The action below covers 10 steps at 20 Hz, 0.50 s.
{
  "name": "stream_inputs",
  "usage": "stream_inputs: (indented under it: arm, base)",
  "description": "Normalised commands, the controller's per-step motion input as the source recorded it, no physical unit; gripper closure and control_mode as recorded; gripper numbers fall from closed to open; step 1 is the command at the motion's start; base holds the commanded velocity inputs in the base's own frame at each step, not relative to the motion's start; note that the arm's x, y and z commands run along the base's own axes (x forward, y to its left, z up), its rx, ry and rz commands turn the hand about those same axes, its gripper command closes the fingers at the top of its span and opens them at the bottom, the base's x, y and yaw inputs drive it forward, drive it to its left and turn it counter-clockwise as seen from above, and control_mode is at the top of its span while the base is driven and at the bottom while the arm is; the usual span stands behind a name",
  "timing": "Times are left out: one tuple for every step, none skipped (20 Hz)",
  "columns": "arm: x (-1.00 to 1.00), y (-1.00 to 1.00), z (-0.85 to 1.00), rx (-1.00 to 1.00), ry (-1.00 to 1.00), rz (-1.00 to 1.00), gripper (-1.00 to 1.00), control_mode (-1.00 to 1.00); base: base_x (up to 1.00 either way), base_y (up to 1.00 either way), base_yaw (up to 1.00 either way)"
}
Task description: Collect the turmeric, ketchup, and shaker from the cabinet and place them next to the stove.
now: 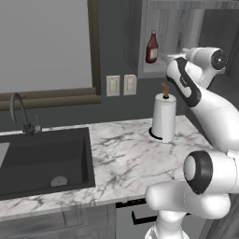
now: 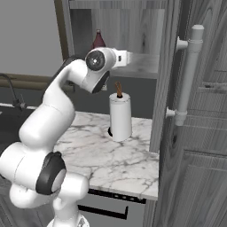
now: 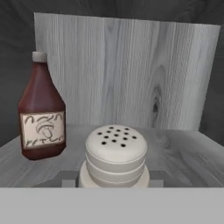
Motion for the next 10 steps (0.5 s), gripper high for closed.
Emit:
stream_inputs:
  arm:
    - [-0.64, 0.12, 0.00, 0.00, -0.05, 0.00, 1.00, -1.00]
    - [-0.63, 0.14, 0.00, 0.00, -0.04, 0.00, 1.00, -1.00]
    - [-0.66, 0.14, 0.06, 0.00, -0.03, 0.00, 1.00, -1.00]
    - [-0.67, 0.13, 0.12, 0.00, -0.01, 0.00, 1.00, -1.00]
    - [-0.68, 0.12, 0.14, 0.00, 0.00, 0.00, 1.00, -1.00]
    - [-0.71, 0.10, 0.17, 0.00, 0.00, 0.00, 1.00, -1.00]
    - [-0.74, 0.09, 0.20, 0.00, 0.00, 0.00, 1.00, -1.00]
    - [-0.78, 0.10, 0.23, 0.00, 0.00, 0.00, 1.00, -1.00]
    - [-0.79, 0.10, 0.25, 0.00, 0.00, 0.00, 1.00, -1.00]
    - [-0.80, 0.10, 0.27, 0.00, 0.00, 0.00, 1.00, -1.00]
  base:
    - [0.00, 0.00, 0.00]
    - [0.00, 0.00, 0.00]
    - [0.00, 0.00, 0.00]
    - [0.00, 0.00, 0.00]
    - [0.00, 0.00, 0.00]
    - [0.00, 0.00, 0.00]
    - [0.00, 0.00, 0.00]
    - [0.00, 0.00, 0.00]
    - [0.00, 0.00, 0.00]
    - [0.00, 0.00, 0.00]
